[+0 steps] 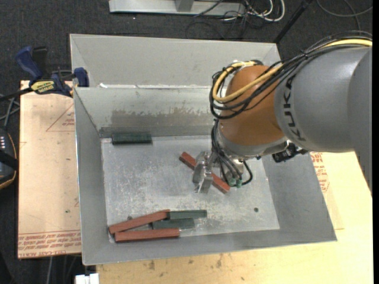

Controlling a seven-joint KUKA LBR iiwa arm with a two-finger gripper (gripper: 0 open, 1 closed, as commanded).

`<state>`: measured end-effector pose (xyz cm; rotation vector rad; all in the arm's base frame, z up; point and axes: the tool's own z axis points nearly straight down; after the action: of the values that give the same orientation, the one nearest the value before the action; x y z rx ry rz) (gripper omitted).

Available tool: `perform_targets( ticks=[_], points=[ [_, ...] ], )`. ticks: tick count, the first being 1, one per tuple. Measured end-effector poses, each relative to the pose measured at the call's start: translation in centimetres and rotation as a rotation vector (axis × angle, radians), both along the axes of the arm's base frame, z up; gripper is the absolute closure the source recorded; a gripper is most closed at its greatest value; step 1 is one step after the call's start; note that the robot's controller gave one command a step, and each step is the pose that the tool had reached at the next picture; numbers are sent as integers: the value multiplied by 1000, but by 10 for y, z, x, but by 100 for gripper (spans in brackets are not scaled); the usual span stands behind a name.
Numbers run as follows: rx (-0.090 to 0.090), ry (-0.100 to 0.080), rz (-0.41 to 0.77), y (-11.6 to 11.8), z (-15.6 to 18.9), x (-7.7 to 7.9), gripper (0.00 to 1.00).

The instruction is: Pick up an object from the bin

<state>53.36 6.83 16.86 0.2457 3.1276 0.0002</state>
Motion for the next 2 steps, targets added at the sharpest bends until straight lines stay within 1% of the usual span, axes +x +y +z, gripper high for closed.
perform_targets(
  ticks=[1, 2],
  points=[
    [0, 7, -218, -10, -34, -32, 0],
    [1, 5, -214, -9, -33, -31, 0]
  ],
)
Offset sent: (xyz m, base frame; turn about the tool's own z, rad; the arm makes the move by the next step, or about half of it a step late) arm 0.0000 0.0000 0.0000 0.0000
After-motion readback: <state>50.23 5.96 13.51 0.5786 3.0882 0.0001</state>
